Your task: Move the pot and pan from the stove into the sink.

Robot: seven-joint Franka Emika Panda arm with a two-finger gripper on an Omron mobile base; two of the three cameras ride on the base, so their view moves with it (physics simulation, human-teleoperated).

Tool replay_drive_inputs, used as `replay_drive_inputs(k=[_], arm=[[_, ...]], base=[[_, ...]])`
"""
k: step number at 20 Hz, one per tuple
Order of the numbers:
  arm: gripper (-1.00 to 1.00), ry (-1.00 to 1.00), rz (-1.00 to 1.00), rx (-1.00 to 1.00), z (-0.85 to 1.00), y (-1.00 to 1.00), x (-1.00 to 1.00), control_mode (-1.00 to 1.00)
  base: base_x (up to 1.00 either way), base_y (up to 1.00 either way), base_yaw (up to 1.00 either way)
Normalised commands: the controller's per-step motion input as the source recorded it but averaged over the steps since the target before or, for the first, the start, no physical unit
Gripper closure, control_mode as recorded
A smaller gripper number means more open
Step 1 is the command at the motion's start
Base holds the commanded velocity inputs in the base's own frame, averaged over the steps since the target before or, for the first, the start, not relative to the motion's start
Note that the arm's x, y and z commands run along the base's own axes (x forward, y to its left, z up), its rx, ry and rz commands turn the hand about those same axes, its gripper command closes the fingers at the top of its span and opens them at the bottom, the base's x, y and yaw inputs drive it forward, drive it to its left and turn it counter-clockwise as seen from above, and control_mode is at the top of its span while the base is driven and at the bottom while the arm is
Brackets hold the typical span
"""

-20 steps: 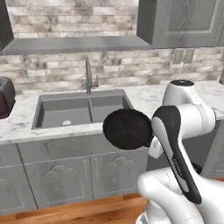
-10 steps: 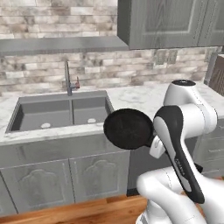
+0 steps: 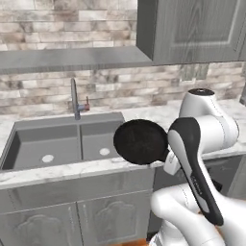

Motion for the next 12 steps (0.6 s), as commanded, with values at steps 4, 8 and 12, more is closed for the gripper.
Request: replay_drive_inputs(k=[4, 8, 12], arm=[[1.0, 0.0, 0.0, 0.0, 0.0, 0.0, 0.0, 1.0], [1.0, 0.0, 0.0, 0.0, 0.0, 0.0, 0.0, -1.0], [1.0, 0.0, 0.0, 0.01, 0.0, 0.01, 0.38, -1.0]], base=[[0.81, -0.09, 0.0], [0.07, 0.0, 0.0], [0.0, 0.0, 0.0]])
